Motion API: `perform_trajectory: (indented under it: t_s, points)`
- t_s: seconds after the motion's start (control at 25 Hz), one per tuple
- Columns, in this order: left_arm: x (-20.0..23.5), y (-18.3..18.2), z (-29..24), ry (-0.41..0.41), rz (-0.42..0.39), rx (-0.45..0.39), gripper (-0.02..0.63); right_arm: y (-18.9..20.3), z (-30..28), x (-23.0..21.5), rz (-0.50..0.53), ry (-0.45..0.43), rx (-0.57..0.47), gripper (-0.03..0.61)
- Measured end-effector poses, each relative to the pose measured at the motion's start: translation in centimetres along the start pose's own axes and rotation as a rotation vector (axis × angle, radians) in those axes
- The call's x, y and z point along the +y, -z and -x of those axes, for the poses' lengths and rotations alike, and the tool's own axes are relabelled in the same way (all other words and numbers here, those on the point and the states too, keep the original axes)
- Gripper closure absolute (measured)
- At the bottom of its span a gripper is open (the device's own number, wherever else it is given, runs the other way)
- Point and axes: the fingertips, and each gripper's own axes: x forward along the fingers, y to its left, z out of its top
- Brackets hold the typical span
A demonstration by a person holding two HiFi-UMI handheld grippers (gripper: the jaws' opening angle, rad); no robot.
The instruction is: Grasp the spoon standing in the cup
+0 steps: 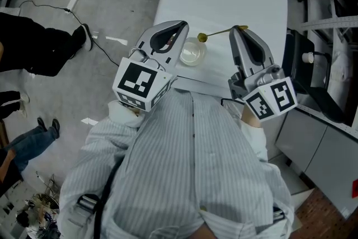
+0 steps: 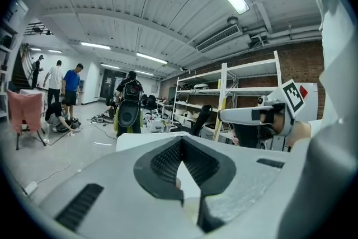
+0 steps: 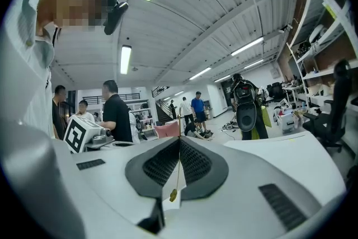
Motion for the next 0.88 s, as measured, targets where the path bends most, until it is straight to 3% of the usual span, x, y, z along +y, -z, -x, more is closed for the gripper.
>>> perform_trajectory:
  t_s: [0.88]
  points:
    - [-0.2, -1.2, 0.1, 0.072, -0.028, 0.002, 0.607, 0.0, -0.1, 0.1, 0.004, -0.007, 0.013, 0.566]
